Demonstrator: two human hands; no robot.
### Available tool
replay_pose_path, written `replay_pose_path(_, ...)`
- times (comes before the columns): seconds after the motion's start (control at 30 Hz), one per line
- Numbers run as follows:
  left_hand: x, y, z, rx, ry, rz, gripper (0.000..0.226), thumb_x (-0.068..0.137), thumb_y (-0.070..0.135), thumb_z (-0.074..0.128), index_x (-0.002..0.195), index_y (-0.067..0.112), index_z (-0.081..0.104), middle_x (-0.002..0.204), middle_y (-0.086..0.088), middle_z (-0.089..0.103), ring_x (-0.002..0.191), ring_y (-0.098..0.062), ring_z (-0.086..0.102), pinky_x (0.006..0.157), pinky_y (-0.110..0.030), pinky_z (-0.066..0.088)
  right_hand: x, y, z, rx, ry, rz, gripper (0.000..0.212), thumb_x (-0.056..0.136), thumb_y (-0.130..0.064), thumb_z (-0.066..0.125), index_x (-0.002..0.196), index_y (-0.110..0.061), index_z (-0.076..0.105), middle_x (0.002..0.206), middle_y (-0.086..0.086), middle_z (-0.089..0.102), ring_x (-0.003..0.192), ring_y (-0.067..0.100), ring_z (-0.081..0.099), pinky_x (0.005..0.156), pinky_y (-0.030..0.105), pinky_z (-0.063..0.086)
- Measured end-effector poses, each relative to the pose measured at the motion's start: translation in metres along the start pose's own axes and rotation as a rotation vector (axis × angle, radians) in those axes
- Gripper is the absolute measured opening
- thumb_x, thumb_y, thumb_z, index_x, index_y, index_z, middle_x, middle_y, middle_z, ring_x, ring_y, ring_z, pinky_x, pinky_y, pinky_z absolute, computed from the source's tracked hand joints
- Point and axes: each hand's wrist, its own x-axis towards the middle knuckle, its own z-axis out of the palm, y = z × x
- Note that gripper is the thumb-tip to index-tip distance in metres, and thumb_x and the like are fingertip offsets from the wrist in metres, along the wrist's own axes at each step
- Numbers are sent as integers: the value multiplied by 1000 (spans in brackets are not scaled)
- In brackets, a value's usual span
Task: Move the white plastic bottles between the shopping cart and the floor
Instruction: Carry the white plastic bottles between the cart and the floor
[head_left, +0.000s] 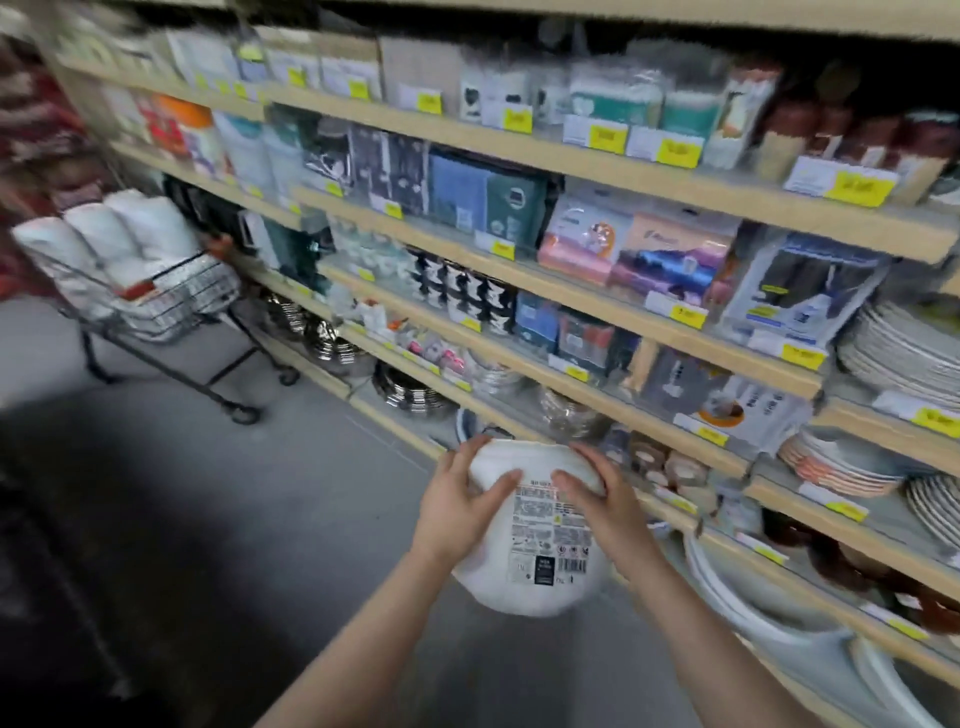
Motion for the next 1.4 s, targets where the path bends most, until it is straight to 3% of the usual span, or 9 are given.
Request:
replay_pose_path(0.13, 17, -45, -94, 17, 70, -34, 56, 80, 55, 64, 129, 34, 47, 118, 5, 49, 106, -8, 52, 91, -23, 40, 24, -33, 103, 1, -97, -23, 53, 66, -50, 71, 115, -37, 57, 113, -10, 62, 99, 5, 60, 84, 23, 48)
replay_pose_path(0.23, 35, -66, -159, 39, 128, -51, 52, 82, 49, 65, 129, 35, 48, 113, 4, 49, 99, -10, 53, 88, -23, 39, 42, -57, 169, 13, -152, -30, 62, 59, -63, 68, 116, -43, 55, 120, -8, 60, 108, 11, 59, 95, 34, 48)
replay_pose_path(0.33, 53, -83, -215, 54, 172, -55, 50, 83, 51, 64, 128, 37, 48, 111, 4, 50, 98, -10, 53, 88, -25, 40, 60, -82, 225, 2, -203, -74, 56, 67, -58, 68, 119, -40, 55, 120, -9, 60, 108, 8, 58, 95, 34, 48)
replay_pose_path(0.47, 82, -108, -270, 60, 260, -84, 49, 82, 51, 63, 127, 36, 49, 111, 3, 52, 97, -9, 54, 86, -25, 39, 92, -114, 288, -30, -250, -118, 43, 83, -41, 67, 123, -34, 53, 108, -20, 57, 97, -6, 54, 78, 13, 45)
replay_pose_path(0.6, 116, -133, -310, 41, 332, -117, 58, 71, 66, 56, 124, 42, 49, 112, 9, 52, 95, 2, 53, 86, -26, 41, 136, -132, 349, -83, -233, -141, 64, 63, -67, 58, 118, -33, 58, 110, -12, 61, 101, 9, 58, 83, 26, 47)
replay_pose_path(0.73, 170, -160, -346, 47, 423, -163, 46, 76, 60, 57, 119, 45, 49, 113, 9, 52, 97, -8, 55, 89, -31, 42, 196, -143, 407, -89, -280, -151, 73, 58, -74, 58, 120, -36, 56, 116, -8, 62, 105, 12, 59, 95, 41, 48)
replay_pose_path(0.97, 277, -194, -417, 50, 565, -196, 53, 74, 63, 52, 123, 42, 49, 115, 7, 52, 97, -6, 55, 89, -30, 45, 317, -189, 502, -144, -397, -242, 49, 75, -57, 63, 118, -36, 57, 113, -13, 59, 106, 11, 56, 90, 32, 44)
replay_pose_path(1.1, 320, -214, -464, 52, 625, -224, 47, 77, 57, 55, 121, 42, 50, 113, 10, 51, 93, 4, 53, 86, -25, 42, 368, -210, 564, -145, -482, -270, 54, 71, -60, 59, 118, -34, 57, 114, -10, 61, 104, 12, 57, 91, 35, 46)
replay_pose_path(1.4, 411, -299, -593, 79, 663, -285, 53, 75, 62, 54, 124, 44, 47, 116, 10, 50, 98, -9, 57, 93, -35, 46, 454, -242, 726, -121, -539, -230, 55, 71, -63, 64, 119, -37, 57, 111, -9, 63, 102, 12, 61, 90, 36, 50)
